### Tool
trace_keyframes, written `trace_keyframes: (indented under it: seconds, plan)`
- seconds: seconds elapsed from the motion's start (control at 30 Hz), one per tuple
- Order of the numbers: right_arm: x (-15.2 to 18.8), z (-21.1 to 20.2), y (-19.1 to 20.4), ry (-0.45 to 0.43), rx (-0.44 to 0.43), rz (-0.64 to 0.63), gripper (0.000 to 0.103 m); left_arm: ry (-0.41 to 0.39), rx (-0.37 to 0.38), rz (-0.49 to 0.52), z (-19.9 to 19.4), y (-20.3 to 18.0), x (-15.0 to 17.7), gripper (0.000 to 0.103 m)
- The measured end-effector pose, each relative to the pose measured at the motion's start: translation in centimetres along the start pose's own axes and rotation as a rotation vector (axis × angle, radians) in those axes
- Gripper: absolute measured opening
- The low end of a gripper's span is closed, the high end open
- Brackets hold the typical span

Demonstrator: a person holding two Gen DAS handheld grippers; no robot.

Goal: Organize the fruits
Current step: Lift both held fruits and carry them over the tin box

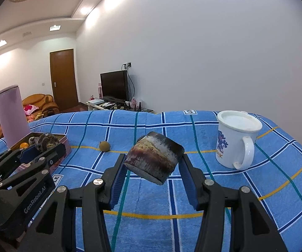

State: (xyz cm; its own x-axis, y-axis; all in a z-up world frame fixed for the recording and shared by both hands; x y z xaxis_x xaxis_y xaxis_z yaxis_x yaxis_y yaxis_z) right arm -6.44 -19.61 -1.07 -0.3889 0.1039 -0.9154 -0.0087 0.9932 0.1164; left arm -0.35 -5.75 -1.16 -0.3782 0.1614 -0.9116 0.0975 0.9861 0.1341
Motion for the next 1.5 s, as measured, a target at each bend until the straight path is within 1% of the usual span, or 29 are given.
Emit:
trace_keyframes:
  seconds: [0.37, 0.5, 0.6, 0.8, 0.93, 1.03, 1.23, 1.5]
  plan:
    - [0.0, 1.4, 2.1, 0.01, -0.026, 0.003, 0.052, -0.026, 0.015, 0.02, -0.1, 1.9, -1.3, 0.034]
    - [0.1, 1.7, 2.7, 0.008, -0.032, 0.005, 0.052, -0.058, -0.004, 0.053, 0.4, 3.1, -2.1, 0.034]
    - [0.0, 2.1, 3.3, 0.007, -0.037, 0.013, 0.052, -0.068, -0.009, 0.061, 1.0, 4.0, -2.4, 0.034]
    - [-0.3, 3.1, 5.1, 0.002, -0.058, 0.012, 0.052, -0.076, -0.022, 0.038, 2.2, 6.2, -2.7, 0.033]
    - [-0.7, 3.3, 6.8, -0.013, -0.072, 0.007, 0.052, -0.095, -0.052, 0.027, 2.8, 7.6, -2.7, 0.033]
    - [-0.9, 4.0, 7.6, -0.015, -0.082, 0.012, 0.052, -0.085, -0.05, 0.006, 3.3, 8.7, -2.9, 0.033]
    - [-1.2, 5.2, 9.7, -0.008, -0.098, 0.001, 0.052, -0.085, -0.078, -0.044, 3.7, 11.3, -3.5, 0.033]
    - [-2.6, 6.3, 12.8, -0.028, -0.152, -0.005, 0.052, -0.063, -0.142, -0.077, 5.2, 15.0, -3.3, 0.033]
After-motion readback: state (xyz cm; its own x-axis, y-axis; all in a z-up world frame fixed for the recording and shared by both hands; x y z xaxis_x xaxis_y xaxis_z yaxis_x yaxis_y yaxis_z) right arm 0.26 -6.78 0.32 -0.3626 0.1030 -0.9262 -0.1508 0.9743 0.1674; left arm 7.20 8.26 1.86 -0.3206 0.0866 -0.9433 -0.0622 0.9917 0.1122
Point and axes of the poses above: each gripper's, at about its wrist camera, not at the fingertips, and z roughly the way its jaws point, y to its left, x to its underside, the point moved 5 cm from there along z, roughly the way its jaws point, and after that the axes turned 13 degrees about -x, right-handed, at the moved point
